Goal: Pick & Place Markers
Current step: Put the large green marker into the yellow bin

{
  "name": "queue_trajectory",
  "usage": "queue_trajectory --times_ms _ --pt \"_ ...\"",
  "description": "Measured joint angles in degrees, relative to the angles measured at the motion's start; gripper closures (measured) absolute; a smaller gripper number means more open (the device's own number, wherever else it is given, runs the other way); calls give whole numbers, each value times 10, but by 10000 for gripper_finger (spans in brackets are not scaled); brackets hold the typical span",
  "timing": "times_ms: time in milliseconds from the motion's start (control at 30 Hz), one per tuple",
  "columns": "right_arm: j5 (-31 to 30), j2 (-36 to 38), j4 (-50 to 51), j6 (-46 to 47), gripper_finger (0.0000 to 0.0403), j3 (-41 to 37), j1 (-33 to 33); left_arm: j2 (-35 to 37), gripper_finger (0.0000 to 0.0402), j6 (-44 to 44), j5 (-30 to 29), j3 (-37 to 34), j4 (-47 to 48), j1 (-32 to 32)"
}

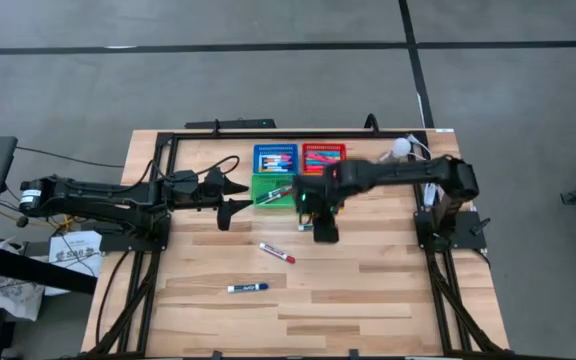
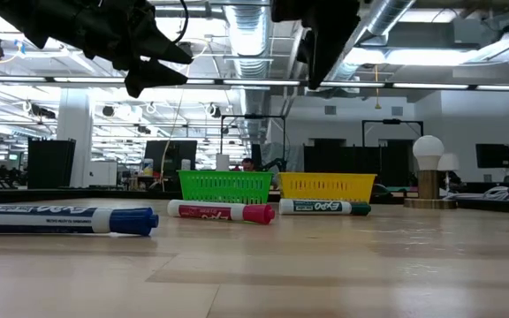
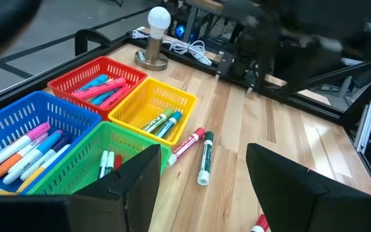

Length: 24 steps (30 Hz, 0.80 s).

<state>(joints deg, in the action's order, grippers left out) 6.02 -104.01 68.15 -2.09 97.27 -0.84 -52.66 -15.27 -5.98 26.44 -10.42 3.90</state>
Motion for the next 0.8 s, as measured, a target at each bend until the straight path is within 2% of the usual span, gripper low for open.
queue_trajectory --times_ms 133,233,600,800 --pt "-30 -27 -44 -27 281 -12 -43 0 174 0 0 0 -1 0" --pt "-46 -53 -62 -29 282 -26 -50 0 174 0 0 0 -4 0" --pt "-49 -176 -72 -29 280 -31 -15 0 174 0 0 0 -12 0" --pt "-51 -212 -78 -30 280 -29 11 0 174 0 0 0 -11 0"
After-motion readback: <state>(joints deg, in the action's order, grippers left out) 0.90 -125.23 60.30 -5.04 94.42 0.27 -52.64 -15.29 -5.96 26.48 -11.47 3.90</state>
